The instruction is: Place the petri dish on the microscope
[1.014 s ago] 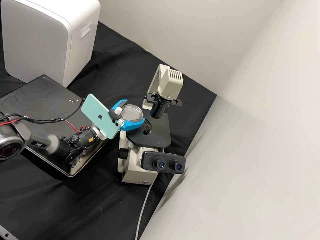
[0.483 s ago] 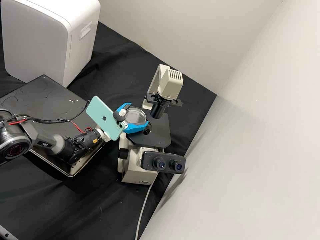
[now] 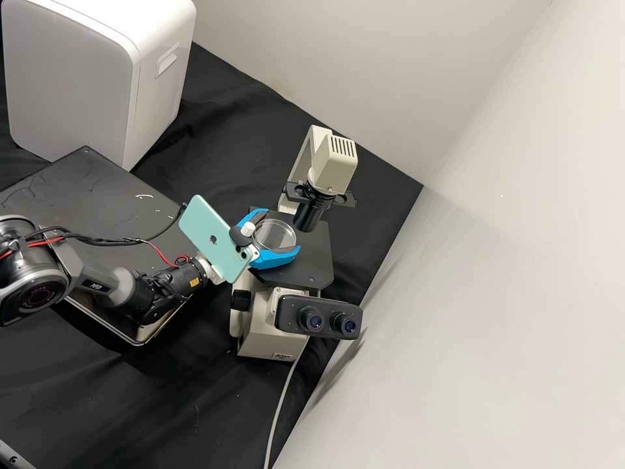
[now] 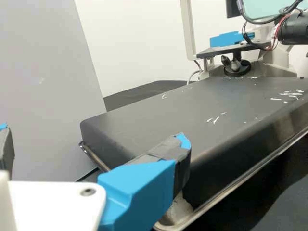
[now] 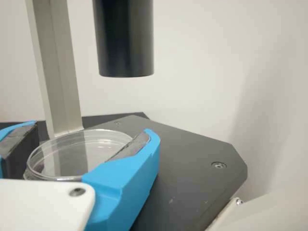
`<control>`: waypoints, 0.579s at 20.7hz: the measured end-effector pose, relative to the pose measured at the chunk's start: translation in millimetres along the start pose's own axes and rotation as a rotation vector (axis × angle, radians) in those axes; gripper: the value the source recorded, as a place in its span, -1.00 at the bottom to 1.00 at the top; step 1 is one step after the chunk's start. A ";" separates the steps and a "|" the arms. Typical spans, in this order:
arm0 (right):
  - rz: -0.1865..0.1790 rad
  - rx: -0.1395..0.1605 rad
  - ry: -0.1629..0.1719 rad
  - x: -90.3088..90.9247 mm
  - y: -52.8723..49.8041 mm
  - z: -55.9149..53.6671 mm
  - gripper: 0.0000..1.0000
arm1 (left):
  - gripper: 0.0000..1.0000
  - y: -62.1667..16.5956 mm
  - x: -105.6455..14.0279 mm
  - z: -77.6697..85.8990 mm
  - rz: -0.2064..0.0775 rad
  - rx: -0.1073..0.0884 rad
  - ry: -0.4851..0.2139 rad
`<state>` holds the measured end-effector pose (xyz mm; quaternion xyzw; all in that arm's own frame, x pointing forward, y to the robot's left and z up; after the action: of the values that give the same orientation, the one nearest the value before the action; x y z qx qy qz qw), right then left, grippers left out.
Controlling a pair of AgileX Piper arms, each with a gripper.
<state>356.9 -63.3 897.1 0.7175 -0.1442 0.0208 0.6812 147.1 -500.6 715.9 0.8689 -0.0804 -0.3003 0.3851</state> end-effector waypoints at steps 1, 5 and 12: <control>-0.003 0.002 -0.006 0.8 -1.5 2.0 -1.00 | 1.00 0.0 0.0 0.0 0.000 0.000 0.000; -0.009 -0.020 -0.018 4.1 -7.0 9.0 -1.00 | 1.00 0.0 0.0 0.0 0.000 -0.005 0.000; 0.001 -0.039 -0.009 6.7 -8.3 10.7 -1.00 | 1.00 0.0 0.0 0.0 0.000 -0.014 0.000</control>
<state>363.5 -74.8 889.7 0.7039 -0.1477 0.0150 0.6946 147.1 -500.6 715.9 0.8662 -0.0782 -0.3009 0.3913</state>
